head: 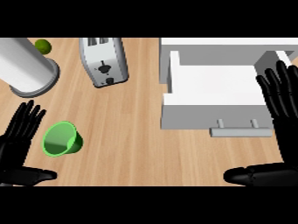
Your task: Pick up the cup, place it into the drawer and close the drawer
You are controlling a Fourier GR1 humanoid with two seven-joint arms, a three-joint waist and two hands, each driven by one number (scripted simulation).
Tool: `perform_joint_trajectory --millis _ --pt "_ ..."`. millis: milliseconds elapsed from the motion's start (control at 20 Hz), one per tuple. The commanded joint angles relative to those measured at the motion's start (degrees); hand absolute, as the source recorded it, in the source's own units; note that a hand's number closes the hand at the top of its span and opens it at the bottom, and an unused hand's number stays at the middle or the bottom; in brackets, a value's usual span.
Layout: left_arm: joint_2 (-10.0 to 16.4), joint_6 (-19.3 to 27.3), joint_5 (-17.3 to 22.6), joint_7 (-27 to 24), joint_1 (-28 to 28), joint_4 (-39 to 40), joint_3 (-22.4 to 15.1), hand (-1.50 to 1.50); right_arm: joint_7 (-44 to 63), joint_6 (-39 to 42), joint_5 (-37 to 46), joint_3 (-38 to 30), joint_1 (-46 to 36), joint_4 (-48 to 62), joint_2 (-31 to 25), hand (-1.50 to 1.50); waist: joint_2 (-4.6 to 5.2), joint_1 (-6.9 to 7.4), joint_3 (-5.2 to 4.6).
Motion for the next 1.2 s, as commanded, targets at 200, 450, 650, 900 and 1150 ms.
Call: perform_joint_trajectory --millis 200,450,650,900,1150 --pt "0.01 -1.43 -5.76 -10.83 -0.14 11.96 -0.65 -1.50 0.38 -0.51 0.89 0.08 -1.72 0.85 0.23 -1.50 -0.01 0.06 -0.01" --pt "3.47 -2.06 -6.06 -14.89 -6.59 23.01 1.73 -1.50 2.03 1.31 -2.14 -1.98 -0.31 -2.20 -1.16 -1.50 0.00 -0.11 -0.01" --pt "2.20 -0.56 -9.33 -21.04 -8.60 31.33 0.61 -1.50 4.77 -1.59 0.37 0.81 -2.78 -2.02 0.63 -1.50 0.05 -0.20 -0.04" --pt "3.58 -1.19 -8.09 -21.56 -6.71 29.85 1.07 -1.50 1.74 0.50 -1.00 -1.68 -4.23 2.60 -0.73 -1.50 0.00 0.13 0.00" --pt "5.27 -1.18 -11.80 -31.70 -11.14 44.03 0.54 -1.50 2.64 0.31 -0.59 0.09 -0.05 -2.05 0.53 -1.50 0.04 -0.21 -0.04"
